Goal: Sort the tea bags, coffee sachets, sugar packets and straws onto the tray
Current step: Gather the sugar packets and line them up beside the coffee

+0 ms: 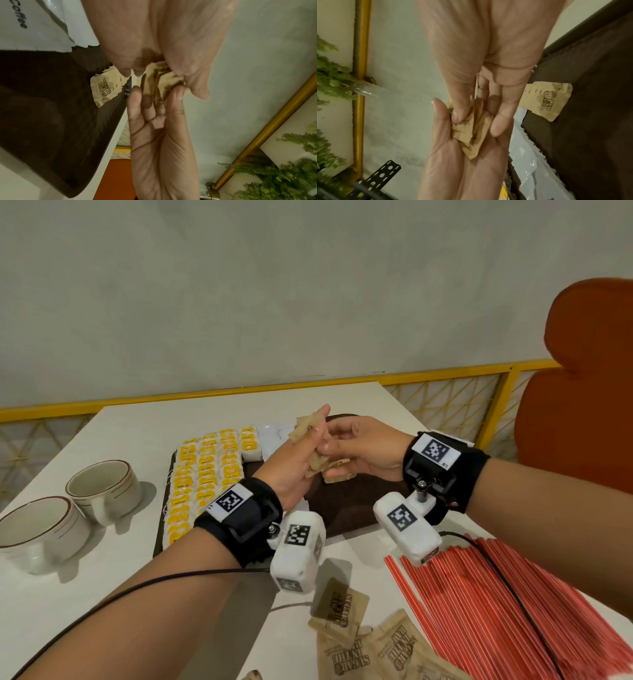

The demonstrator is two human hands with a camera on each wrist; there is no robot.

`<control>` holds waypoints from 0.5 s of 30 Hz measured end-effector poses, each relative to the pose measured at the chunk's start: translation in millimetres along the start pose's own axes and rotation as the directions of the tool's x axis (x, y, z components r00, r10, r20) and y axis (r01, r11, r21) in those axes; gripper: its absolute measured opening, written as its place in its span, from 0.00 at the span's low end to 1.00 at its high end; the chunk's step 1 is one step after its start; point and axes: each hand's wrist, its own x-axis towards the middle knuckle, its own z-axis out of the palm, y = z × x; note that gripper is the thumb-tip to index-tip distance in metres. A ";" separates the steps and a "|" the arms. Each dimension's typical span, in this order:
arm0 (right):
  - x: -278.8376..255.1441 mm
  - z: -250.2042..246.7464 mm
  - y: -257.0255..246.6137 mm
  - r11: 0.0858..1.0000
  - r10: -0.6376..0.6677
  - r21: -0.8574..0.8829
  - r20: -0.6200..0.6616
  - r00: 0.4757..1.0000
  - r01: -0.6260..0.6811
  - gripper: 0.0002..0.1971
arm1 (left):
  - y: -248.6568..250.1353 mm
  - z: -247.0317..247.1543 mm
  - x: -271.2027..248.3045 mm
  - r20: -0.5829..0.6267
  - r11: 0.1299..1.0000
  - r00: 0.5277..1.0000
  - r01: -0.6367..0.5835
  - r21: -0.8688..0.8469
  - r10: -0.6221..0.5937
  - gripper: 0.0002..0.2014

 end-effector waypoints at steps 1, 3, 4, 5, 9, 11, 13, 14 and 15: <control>-1.8 2.3 -0.4 1.000 0.009 0.017 0.018 1.000 -0.010 0.08 | 1.0 1.6 -0.2 0.005 1.000 1.000 0.004 -0.007 -0.004 0.21; -3.6 4.9 -0.4 1.000 0.016 0.024 0.017 1.000 -0.016 0.08 | 3.4 3.4 -0.5 -0.020 1.000 1.000 0.014 -0.020 -0.014 0.23; -4.2 5.2 -1.0 1.000 0.017 0.005 -0.009 1.000 -0.017 0.07 | 4.4 2.8 -0.5 -0.053 1.000 0.998 0.015 -0.023 -0.016 0.21; -4.9 4.4 -1.8 1.000 0.022 -0.017 -0.050 0.999 -0.023 0.06 | 5.8 1.7 -0.8 -0.101 1.000 0.995 0.008 -0.013 -0.009 0.19; -7.7 -2.6 0.6 0.999 0.044 -0.017 -0.147 0.988 -0.047 0.03 | 8.9 -8.9 -0.4 -0.247 0.951 0.965 -0.005 0.309 0.085 0.09; -8.4 -3.9 4.9 0.999 0.035 -0.001 -0.153 0.988 -0.035 0.05 | 9.8 -11.5 0.7 -0.232 0.899 0.965 -0.011 0.438 0.125 0.06; -8.4 -4.0 8.6 0.999 0.012 0.031 -0.159 0.987 -0.007 0.09 | 11.6 -12.5 0.7 -0.232 0.886 0.965 -0.001 0.464 0.123 0.02; -8.6 -4.7 10.0 0.999 0.002 0.039 -0.161 0.987 0.004 0.10 | 12.3 -12.9 0.7 -0.241 0.897 0.965 0.016 0.441 0.102 0.03; -9.2 -6.2 10.8 0.999 -0.001 0.039 -0.163 0.987 0.007 0.11 | 13.2 -12.7 0.3 -0.248 0.919 0.966 0.036 0.393 0.068 0.04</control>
